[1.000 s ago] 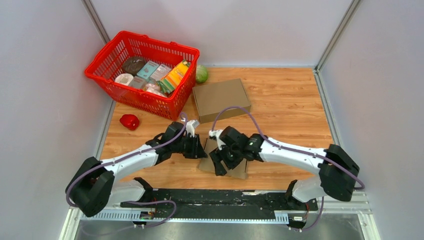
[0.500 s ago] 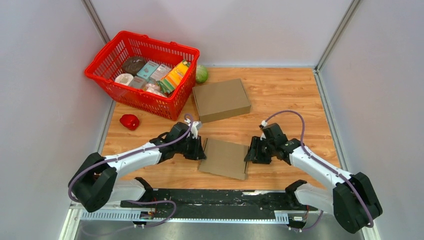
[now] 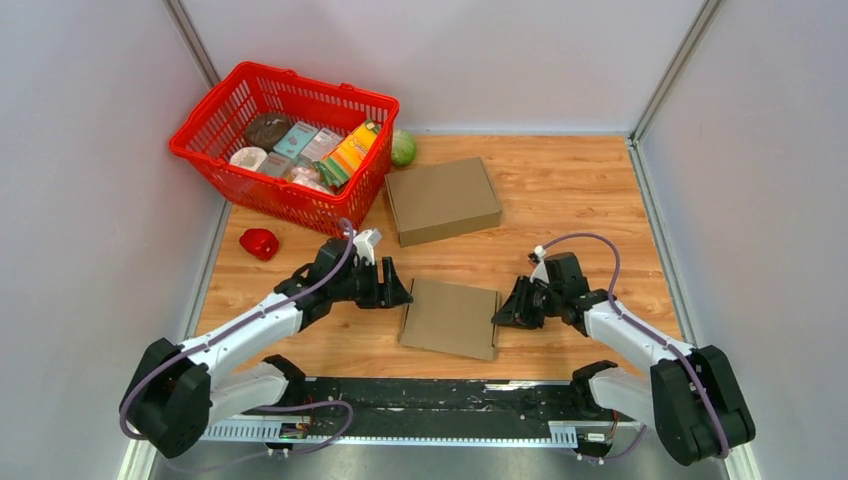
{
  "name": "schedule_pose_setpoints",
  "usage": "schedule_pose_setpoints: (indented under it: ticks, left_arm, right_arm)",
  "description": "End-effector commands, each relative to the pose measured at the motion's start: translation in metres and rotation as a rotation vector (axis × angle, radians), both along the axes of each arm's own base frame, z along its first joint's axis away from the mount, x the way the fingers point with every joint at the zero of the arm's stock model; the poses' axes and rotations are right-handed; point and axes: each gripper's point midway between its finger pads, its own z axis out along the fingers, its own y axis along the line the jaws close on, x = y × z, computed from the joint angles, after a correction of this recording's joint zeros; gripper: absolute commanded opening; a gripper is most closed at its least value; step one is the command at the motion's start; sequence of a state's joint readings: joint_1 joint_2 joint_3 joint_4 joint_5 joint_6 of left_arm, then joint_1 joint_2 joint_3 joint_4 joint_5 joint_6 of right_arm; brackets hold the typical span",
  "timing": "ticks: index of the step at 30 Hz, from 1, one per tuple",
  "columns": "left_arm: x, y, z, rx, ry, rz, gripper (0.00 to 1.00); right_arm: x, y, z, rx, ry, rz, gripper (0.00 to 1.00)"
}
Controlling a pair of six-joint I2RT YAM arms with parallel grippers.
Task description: Fold the paper box
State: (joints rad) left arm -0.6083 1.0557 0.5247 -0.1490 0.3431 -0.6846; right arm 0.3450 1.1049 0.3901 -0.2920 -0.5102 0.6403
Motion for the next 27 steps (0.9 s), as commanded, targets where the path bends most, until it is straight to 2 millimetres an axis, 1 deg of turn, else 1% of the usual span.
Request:
schedule_pose_setpoints:
  ticks: [1, 5, 7, 8, 10, 14, 19, 23, 25, 27]
  left_arm:
    - [-0.002, -0.012, 0.003, -0.102, 0.059, -0.027, 0.73]
    - [-0.001, -0.020, -0.008, -0.106, 0.118, -0.046, 0.74]
    - [0.001, -0.027, -0.003, -0.157, 0.117, -0.055, 0.75]
    - [0.001, -0.028, -0.006, -0.157, 0.130, -0.051, 0.75]
    - [0.002, -0.031, -0.004, -0.173, 0.123, -0.060, 0.75]
    - [-0.001, -0.036, -0.008, -0.190, 0.160, -0.081, 0.75]
    - [-0.002, -0.031, -0.021, -0.158, 0.186, -0.056, 0.76]
    - [0.001, -0.023, -0.020, -0.137, 0.153, -0.004, 0.76]
    - [-0.001, -0.024, -0.020, -0.140, 0.161, -0.007, 0.77]
    - [-0.006, -0.028, -0.025, -0.145, 0.206, -0.025, 0.77]
  right_arm:
    - [-0.001, -0.006, -0.005, 0.041, -0.005, -0.015, 0.22]
    - [0.000, -0.013, -0.009, 0.057, 0.013, -0.053, 0.20]
    - [0.000, -0.015, -0.011, 0.057, 0.016, -0.059, 0.19]
    - [0.001, -0.017, -0.011, 0.058, 0.018, -0.069, 0.19]
    - [0.000, -0.018, -0.012, 0.062, 0.021, -0.067, 0.19]
    - [0.001, -0.022, -0.015, 0.061, 0.033, -0.089, 0.19]
    - [0.003, -0.026, -0.017, 0.064, 0.046, -0.109, 0.18]
    - [0.003, -0.026, -0.017, 0.067, 0.049, -0.116, 0.19]
    - [0.002, -0.026, -0.017, 0.070, 0.049, -0.113, 0.19]
    - [0.003, -0.026, -0.017, 0.068, 0.051, -0.115, 0.19]
